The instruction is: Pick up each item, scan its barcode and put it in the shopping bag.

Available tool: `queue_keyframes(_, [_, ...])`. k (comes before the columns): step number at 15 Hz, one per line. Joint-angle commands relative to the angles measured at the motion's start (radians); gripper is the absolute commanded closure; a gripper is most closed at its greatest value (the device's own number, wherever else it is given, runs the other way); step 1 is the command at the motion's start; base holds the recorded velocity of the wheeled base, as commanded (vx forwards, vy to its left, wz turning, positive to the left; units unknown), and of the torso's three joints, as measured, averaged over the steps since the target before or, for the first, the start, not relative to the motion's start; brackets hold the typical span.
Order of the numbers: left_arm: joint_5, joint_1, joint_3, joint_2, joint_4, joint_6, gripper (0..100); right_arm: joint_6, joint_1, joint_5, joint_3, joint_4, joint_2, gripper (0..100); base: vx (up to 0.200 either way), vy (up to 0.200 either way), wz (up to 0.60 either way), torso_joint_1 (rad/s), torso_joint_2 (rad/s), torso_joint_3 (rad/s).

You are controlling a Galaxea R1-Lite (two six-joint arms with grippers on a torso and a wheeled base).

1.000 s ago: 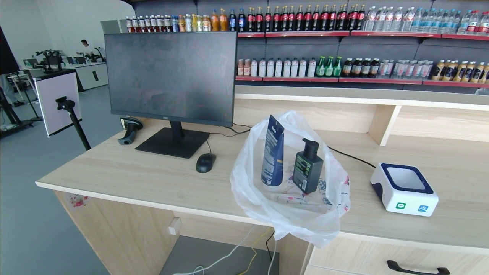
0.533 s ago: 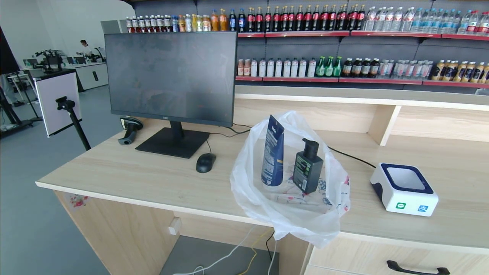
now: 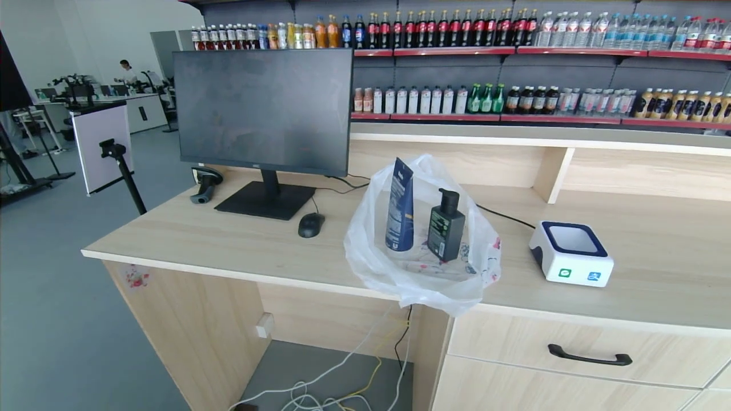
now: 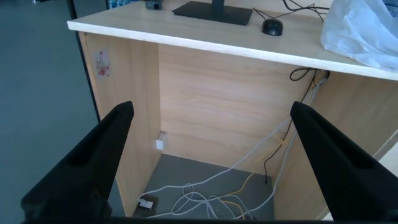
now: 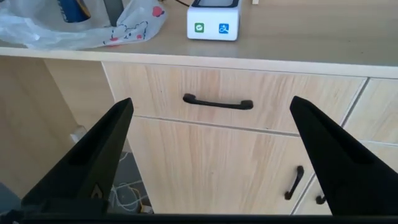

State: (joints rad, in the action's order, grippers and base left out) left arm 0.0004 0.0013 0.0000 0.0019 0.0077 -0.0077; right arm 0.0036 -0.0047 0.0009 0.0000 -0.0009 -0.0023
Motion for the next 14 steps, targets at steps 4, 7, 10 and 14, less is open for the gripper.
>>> queue_keyframes(4, [0.0,0.0,0.0,0.0,0.0,0.002,0,0.003,0.0,0.001,0.0,-0.001,0.002,0,0.0,0.0,-0.6,-0.002,0.0,0.005])
queue_keyframes(7, [0.001,0.0,0.0,0.0,0.0,0.002,0,0.001,0.0,0.001,0.0,-0.001,0.002,0,0.0,-0.067,-0.2,0.003,0.0,0.0])
queue_keyframes(10, [0.0,0.0,0.0,0.0,0.0,0.003,0,-0.001,0.0,0.001,0.0,-0.001,0.002,0,0.0,-0.2,0.0,0.007,0.0,0.002])
queue_keyframes(14, [0.0,0.0,-0.002,0.0,0.002,0.002,0,-0.002,0.0,0.001,0.0,0.001,0.002,0,0.0,-0.2,0.0,0.001,0.0,0.002])
